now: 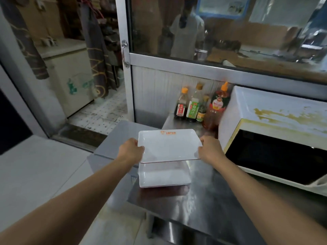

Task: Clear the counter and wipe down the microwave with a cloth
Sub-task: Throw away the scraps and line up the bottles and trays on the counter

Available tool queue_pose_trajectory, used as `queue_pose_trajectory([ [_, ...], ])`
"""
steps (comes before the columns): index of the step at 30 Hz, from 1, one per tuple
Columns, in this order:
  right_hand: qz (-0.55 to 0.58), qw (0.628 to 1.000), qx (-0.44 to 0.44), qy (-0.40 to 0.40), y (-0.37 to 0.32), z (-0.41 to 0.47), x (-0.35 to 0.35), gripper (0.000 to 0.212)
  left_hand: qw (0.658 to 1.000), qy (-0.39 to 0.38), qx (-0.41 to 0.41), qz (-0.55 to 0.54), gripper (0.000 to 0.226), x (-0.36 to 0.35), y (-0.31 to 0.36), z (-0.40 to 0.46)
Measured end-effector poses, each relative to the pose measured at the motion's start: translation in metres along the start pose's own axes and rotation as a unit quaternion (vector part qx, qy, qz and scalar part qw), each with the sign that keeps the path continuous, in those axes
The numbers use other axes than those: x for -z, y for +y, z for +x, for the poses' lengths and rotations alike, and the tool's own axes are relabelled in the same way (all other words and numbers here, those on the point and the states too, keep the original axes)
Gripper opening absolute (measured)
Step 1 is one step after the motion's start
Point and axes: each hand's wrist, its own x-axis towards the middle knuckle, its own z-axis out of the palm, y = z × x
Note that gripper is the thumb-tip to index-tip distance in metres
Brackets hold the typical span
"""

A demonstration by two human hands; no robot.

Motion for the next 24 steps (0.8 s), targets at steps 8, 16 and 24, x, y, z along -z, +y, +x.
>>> queue_pose_trajectory([
  [8, 0.016, 0.999, -0.029, -0.038, 0.022, -0.012, -0.054, 0.024, 0.999, -0.005, 0.028, 0.039, 0.019, -0.025, -0.044, -0.003],
  [16, 0.016, 0.997, -0.044, -0.056, 0.044, 0.006, -0.097, 0.022, 0.995, 0.0, 0.046, 0.09, 0.022, -0.059, -0.073, 0.018],
  [24, 0.041, 0.996, -0.031, -0.067, 0.061, 0.023, -0.135, 0.021, 0.992, 0.021, 0.048, 0.111, 0.014, -0.079, -0.089, 0.028],
])
